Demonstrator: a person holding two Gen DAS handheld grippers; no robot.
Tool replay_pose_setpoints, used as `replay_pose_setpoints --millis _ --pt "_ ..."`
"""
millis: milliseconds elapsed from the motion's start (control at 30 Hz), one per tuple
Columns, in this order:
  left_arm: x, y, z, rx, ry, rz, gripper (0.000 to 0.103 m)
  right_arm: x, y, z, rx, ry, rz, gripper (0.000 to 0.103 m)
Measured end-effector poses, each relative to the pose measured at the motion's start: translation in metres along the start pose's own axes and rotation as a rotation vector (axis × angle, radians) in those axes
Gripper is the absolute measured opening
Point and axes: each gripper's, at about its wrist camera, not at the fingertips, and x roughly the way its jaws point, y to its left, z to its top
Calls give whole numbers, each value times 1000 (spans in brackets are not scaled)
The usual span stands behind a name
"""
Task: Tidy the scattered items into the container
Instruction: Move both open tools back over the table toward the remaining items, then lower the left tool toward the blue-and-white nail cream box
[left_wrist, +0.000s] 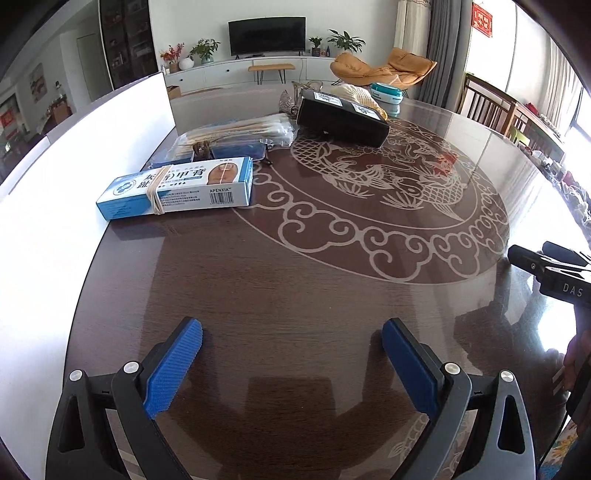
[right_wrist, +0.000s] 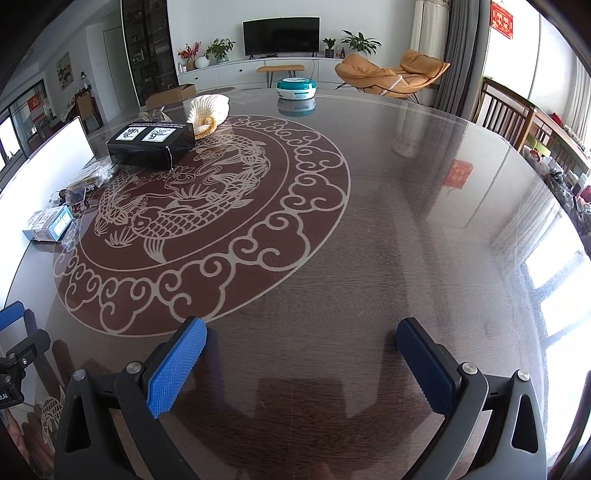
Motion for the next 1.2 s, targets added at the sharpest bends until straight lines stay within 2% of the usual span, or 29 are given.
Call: replay_pose_setpoints --millis 200,500,800,1067,1200 --pt "4 11 6 -35 6 27 103 0 0 0 0 0 0 103" --pt "18 48 28 -187 5 123 103 0 0 0 1 0 0 103" --pt "40 81 59 -275 4 146 103 1 0 0 1 0 0 103" --pt "55 89 81 -253 9 121 103 1 0 0 1 0 0 103" --pt "66 79 94 -145 11 108 103 1 1 0 1 0 0 103"
